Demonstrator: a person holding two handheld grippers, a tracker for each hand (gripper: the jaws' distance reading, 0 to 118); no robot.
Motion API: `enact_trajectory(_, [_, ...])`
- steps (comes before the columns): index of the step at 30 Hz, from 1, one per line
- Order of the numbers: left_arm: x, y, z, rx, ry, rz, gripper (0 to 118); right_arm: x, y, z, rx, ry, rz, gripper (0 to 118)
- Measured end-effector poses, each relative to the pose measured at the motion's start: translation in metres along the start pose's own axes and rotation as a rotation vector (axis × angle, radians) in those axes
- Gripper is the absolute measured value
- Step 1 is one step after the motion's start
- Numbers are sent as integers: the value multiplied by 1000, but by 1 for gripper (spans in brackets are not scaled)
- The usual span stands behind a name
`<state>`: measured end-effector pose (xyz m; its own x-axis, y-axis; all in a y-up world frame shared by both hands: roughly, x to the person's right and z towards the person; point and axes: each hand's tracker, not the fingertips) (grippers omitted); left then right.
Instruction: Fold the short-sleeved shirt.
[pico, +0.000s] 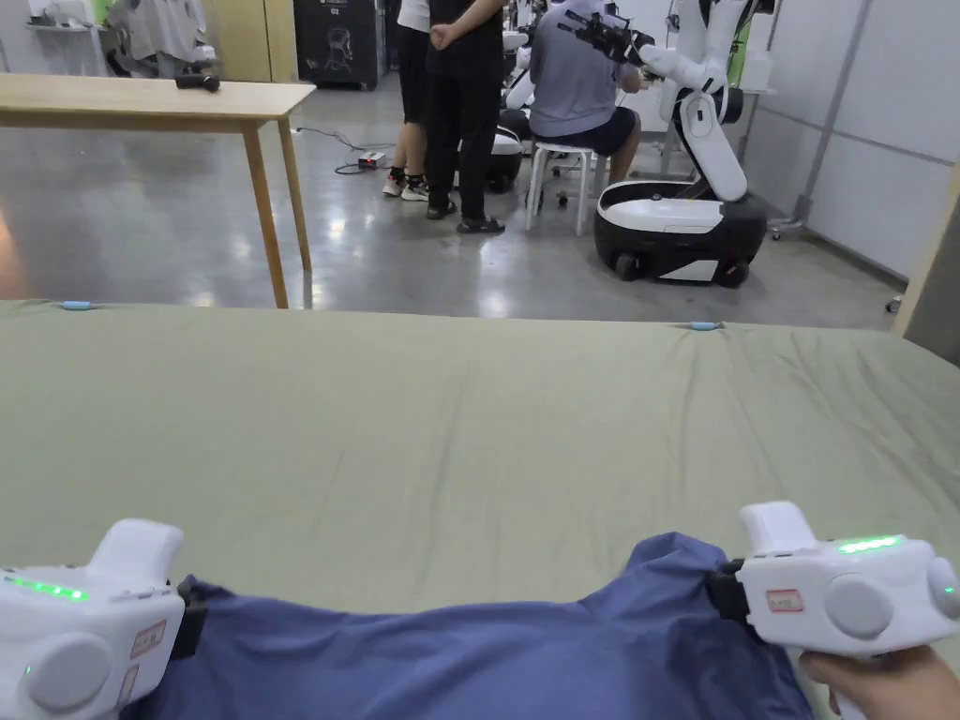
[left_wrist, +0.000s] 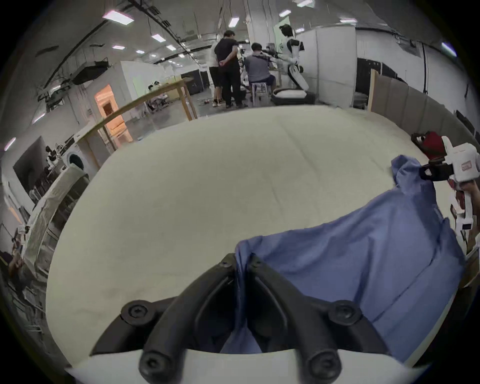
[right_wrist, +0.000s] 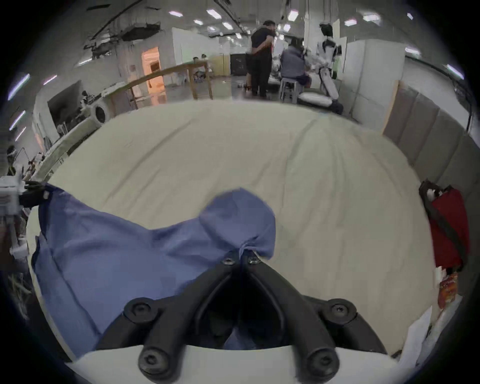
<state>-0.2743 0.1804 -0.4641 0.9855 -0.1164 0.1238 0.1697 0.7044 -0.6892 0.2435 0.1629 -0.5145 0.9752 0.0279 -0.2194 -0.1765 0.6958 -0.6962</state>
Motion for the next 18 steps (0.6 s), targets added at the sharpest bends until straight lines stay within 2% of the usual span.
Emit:
enact_trajectory(1, [-2,0,16,31,-22,23,4,-3,-1,22,34,26,2,2])
enact_trajectory(5, [-10,-18,95,162,-59,141,4,-20,-22,116,178,33,31,2])
enact_trajectory(8, [-11,-52,144,183,-64,153,4,-26,-61,164,201,49,-4,2])
enact_trajectory(13, [-13,-129,181,106,-49,157,4,-37,-146,197,156,50,-54,2])
enact_trajectory(18, [-11,-184,174,-39,-59,177,4,-45,-207,190,46,53,-146,2])
